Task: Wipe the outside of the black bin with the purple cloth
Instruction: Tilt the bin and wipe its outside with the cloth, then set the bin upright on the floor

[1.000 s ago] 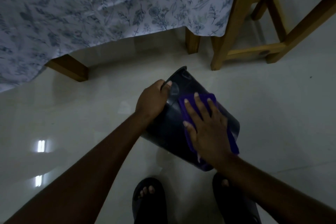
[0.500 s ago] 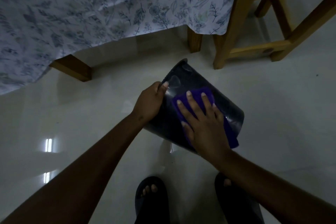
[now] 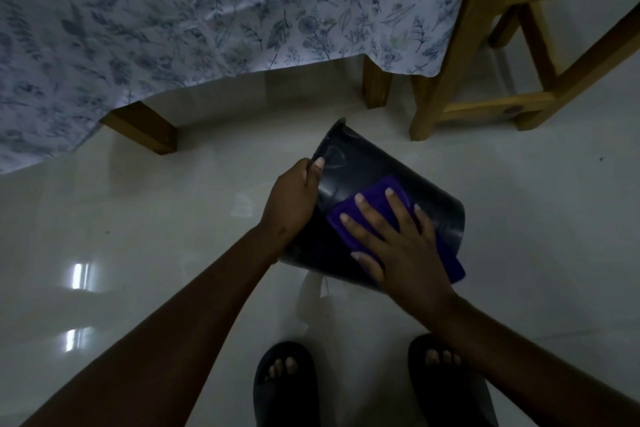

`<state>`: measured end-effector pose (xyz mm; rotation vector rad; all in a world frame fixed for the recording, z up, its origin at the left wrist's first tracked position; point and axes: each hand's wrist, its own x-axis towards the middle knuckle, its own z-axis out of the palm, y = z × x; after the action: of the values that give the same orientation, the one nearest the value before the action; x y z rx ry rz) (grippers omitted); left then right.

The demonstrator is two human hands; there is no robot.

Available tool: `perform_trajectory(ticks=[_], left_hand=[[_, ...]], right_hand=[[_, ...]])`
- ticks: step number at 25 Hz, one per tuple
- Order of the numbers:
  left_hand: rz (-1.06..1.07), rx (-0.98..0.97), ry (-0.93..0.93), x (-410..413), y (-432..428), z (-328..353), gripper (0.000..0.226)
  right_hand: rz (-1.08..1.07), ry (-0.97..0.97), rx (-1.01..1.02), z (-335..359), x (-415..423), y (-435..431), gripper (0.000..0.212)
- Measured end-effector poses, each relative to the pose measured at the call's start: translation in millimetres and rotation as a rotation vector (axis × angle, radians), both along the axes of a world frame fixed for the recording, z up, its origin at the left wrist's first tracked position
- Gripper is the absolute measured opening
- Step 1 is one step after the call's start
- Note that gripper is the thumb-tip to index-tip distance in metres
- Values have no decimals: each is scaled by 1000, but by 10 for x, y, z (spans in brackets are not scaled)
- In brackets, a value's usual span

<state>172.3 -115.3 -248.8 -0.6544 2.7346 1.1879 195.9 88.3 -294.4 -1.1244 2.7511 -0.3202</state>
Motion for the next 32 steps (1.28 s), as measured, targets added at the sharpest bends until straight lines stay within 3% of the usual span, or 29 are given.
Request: perform_trajectory(ticks=[5, 7, 11, 14, 18, 21, 28, 30, 32], left_hand=[[7, 51, 20, 275, 57, 115, 24], [0, 43, 9, 303, 35, 219, 18], [-90, -132, 71, 319, -43, 537, 31], [-292, -271, 120, 422, 55, 628, 30], [-579, -486, 80, 588, 135, 272, 29], [-631, -568, 49, 675, 112, 58, 32], [-606, -463, 203, 804, 334, -165, 6], [-605, -415, 183, 813, 357, -162, 9], [-583, -352, 122, 759, 347, -38, 28]], right_hand=[[-343, -152, -157, 248, -528, -229, 52], [-379, -227, -272, 283, -647, -218, 51], [-259, -312, -534, 409, -611, -146, 44], [-434, -461, -697, 579, -585, -49, 43], [-519, -462, -720, 653, -516, 88, 46], [-474, -381, -730, 629, -407, 109, 48], [-329, -301, -596, 408, -262, 54, 53], [-358, -344, -633, 404, -260, 95, 53], [-389, -349, -664, 470, -316, 120, 53]])
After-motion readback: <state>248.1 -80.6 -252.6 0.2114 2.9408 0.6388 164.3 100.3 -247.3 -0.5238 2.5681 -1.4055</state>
